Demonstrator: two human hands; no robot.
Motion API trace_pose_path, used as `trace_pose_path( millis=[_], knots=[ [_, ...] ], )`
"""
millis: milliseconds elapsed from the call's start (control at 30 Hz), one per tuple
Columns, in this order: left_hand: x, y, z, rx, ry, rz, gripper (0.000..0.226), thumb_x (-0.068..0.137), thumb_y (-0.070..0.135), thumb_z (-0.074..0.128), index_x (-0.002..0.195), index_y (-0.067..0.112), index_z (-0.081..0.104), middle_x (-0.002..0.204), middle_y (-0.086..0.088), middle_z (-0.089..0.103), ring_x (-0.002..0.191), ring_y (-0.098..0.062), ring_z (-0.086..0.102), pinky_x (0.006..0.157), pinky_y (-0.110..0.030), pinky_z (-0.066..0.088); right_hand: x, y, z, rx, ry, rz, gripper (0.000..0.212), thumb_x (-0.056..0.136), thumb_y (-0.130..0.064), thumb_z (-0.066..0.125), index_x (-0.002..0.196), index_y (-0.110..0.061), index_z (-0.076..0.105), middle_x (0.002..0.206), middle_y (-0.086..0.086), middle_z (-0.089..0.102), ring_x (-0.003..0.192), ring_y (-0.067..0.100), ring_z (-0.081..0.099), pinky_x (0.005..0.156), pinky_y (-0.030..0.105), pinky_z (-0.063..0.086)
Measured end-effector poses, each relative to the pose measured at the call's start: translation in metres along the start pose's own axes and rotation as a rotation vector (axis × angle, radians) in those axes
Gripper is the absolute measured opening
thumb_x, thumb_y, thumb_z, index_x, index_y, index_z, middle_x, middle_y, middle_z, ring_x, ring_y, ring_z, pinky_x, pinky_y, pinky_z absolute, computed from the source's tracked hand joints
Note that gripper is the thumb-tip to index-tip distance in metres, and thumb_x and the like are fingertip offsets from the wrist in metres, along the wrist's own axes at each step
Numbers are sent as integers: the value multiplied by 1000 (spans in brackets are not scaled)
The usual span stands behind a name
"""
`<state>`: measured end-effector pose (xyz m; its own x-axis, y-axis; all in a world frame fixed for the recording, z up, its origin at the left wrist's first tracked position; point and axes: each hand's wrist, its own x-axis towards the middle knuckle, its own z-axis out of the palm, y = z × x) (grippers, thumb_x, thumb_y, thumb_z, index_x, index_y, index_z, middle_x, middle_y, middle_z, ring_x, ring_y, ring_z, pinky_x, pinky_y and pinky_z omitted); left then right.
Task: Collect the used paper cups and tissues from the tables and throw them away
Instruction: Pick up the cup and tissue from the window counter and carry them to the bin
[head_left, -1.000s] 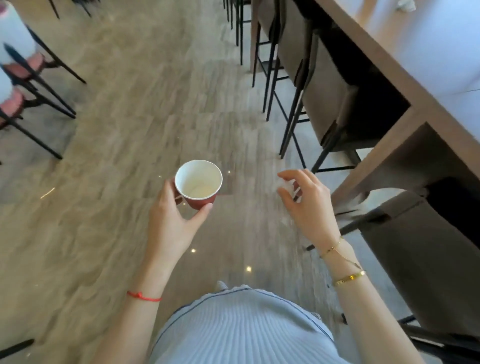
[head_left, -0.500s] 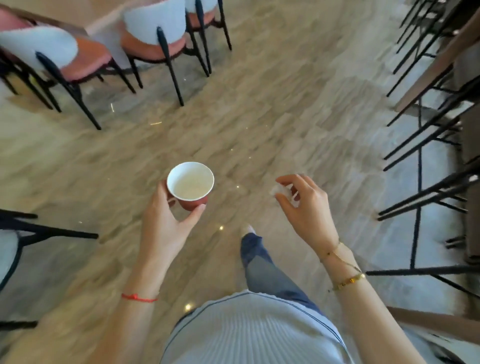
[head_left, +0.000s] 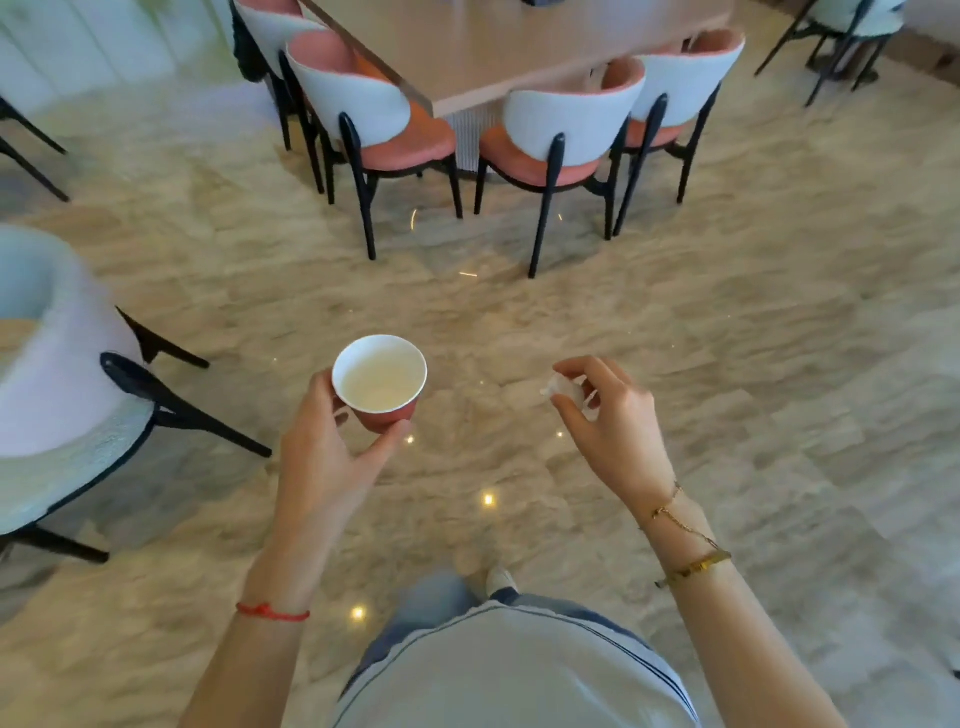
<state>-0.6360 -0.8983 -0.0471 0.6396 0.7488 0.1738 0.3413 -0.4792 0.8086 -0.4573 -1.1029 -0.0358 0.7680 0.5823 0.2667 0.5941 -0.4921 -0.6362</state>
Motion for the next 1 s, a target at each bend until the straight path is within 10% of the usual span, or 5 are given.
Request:
trace_pose_path(
  millis=[133, 333, 633, 767, 1000],
  knots=[
    [50, -12, 1, -16, 99, -107, 70, 61, 41, 83, 119, 37, 44, 108, 21, 56, 96, -6, 59, 75, -17, 43, 84, -3, 32, 31, -96, -86, 25, 85, -15, 69, 109, -16, 64, 102, -5, 63, 79, 6, 55, 72, 20, 49],
    [137, -50, -6, 12, 227, -190, 64, 62, 45, 81, 105, 54, 34, 99, 42, 47, 91, 19, 51, 67, -4, 40, 194, -14, 107, 52, -209, -163, 25, 86, -15, 68, 110, -13, 64, 101, -4, 63, 79, 8, 56, 73, 21, 50],
    [336, -119, -62, 44, 325, -213, 63, 69, 30, 83, 119, 33, 44, 115, 11, 57, 100, -7, 56, 74, -3, 39, 400, -93, 241, 91, -300, -288, 26, 85, -13, 69, 110, -15, 64, 102, -7, 62, 80, 6, 55, 73, 12, 45],
    [426, -144, -95, 22, 316, -225, 60, 72, 26, 83, 120, 23, 49, 111, 14, 59, 104, -9, 57, 86, -18, 45, 486, -131, 292, 103, -296, -323, 25, 85, -13, 69, 109, -15, 63, 100, -7, 59, 77, 2, 52, 72, 5, 40],
    [560, -203, -133, 42, 364, -309, 60, 69, 39, 83, 116, 32, 47, 106, 18, 59, 97, -2, 58, 74, -3, 40, 607, -176, 384, 118, -348, -335, 23, 84, -10, 70, 106, -12, 65, 97, -4, 62, 76, 0, 51, 71, 2, 37]
  ],
)
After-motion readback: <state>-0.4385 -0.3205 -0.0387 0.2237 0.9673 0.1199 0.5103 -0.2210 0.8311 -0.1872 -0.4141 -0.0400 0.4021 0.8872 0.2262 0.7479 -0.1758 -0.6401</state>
